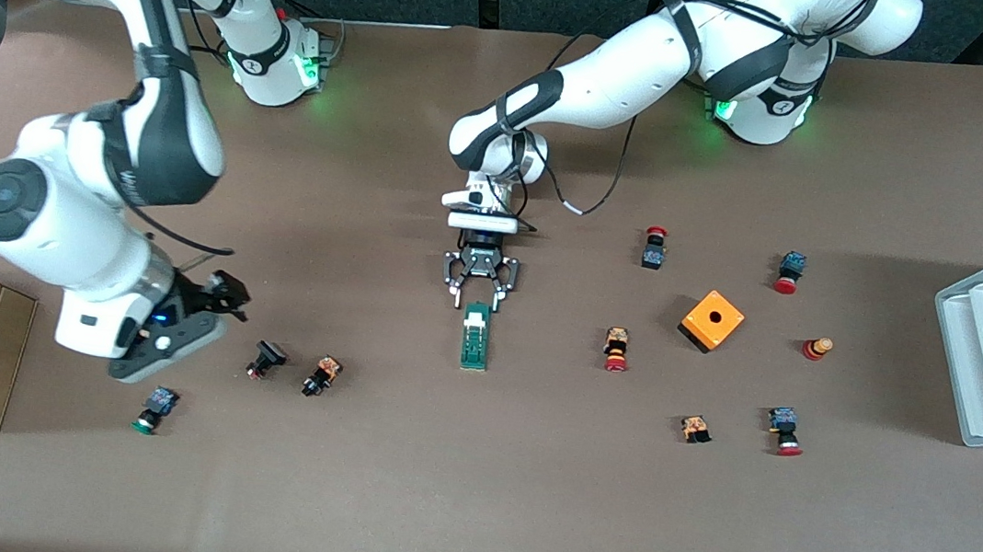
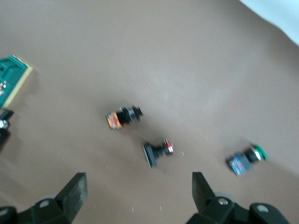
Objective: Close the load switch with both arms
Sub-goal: 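Reach the right gripper to the switch base while the left gripper hovers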
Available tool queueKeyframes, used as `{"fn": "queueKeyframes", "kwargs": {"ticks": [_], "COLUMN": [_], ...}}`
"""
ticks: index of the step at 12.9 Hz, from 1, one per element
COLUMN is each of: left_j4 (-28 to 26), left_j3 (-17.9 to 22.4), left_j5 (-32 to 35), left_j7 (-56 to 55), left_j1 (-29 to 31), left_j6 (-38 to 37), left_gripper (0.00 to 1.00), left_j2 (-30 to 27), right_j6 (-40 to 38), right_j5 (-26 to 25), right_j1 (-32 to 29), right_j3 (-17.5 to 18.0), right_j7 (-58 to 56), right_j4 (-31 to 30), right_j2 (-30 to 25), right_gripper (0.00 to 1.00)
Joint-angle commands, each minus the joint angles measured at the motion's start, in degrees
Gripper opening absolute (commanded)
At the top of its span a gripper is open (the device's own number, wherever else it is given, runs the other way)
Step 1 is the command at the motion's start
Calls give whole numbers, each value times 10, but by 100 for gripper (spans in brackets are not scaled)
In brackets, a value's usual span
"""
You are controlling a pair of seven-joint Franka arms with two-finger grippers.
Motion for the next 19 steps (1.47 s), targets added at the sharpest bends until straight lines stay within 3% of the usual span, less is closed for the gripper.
{"fn": "queueKeyframes", "kwargs": {"ticks": [1,4,11,15,19], "left_j4": [13,13,13,13,13], "left_j3": [9,9,9,9,9], "left_j5": [5,5,5,5,5], "left_j7": [-6,-9,-8,-8,-7], "left_j1": [-8,-11,-11,-11,-11], "left_j6": [-2,-16,-17,-17,-17], "left_gripper": [71,71,70,69,69], "left_j2": [19,21,23,23,23], "right_j6": [47,105,132,137,189], "right_j5": [6,6,-11,-79,-81], "right_j1": [46,85,183,221,239], "right_j3": [-5,-5,-8,-10,-10], "right_j7": [-3,-2,-13,-20,-21], "right_j4": [13,14,40,46,45], "right_j2": [29,68,139,152,177], "right_gripper": [100,100,100,100,100]}}
